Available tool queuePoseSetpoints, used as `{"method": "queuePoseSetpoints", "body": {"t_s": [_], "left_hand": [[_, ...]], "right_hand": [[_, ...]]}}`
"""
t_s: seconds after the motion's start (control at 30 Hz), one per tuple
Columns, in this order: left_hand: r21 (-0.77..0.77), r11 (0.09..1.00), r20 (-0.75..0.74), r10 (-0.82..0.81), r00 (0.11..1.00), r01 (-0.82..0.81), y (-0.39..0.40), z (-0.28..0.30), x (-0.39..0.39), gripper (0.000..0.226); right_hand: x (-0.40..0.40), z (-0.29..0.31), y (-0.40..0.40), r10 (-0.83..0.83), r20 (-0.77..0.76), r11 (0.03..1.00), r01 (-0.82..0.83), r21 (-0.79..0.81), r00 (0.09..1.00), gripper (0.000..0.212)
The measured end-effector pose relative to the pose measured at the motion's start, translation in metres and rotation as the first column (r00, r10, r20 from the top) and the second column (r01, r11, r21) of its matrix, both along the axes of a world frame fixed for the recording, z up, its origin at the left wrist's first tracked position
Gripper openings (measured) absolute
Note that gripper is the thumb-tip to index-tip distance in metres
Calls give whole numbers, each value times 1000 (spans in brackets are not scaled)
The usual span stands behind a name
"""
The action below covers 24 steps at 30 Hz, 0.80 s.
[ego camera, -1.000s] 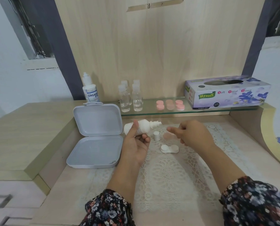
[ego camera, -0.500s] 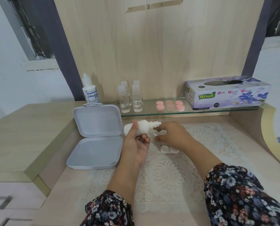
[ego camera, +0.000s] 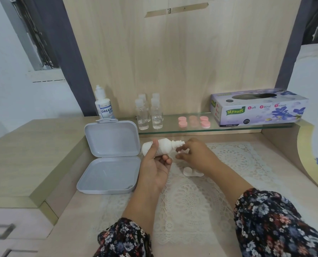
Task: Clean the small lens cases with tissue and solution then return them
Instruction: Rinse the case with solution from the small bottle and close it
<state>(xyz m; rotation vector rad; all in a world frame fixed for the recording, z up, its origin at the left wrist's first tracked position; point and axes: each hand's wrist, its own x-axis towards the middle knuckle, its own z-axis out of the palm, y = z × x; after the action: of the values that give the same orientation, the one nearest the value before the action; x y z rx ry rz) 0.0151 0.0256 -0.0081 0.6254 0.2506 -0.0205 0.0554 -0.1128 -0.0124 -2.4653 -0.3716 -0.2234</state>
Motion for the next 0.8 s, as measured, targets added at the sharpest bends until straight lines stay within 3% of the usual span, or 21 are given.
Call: {"method": "queuePoseSetpoints", "body": {"t_s": [0.1,0.2,0.27,0.33,0.43,0.8], "left_hand": [[-1,1000,2,-3,1000,3,0,-1,0,26],[6,1000,5,-10,1000,10,-1,-1,0,32],[10,1000,9,-10,1000,10,-2,-1,-1,38],[16,1000,12,-10,1000,10,-2,-1,-1,41],[26,1000,16,-11,1000,11,-2,-1,-1,41],[91,995,47,-53,998,48,-5,-3,-2,39]], "right_hand": [[-8,5,-14,-89,-32,915,95,392,995,6],[-21,10,-27,-116,-84,669,140,730,990,9],[-32,11,-28,-84,-64,523,99,847,994,13],[-41,9,-25,-73,-27,459,57,886,997,17],[-48,5,-20,-73,6,438,27,898,997,19],[-56,1,-13,-46,18,528,9,849,999,27]]}}
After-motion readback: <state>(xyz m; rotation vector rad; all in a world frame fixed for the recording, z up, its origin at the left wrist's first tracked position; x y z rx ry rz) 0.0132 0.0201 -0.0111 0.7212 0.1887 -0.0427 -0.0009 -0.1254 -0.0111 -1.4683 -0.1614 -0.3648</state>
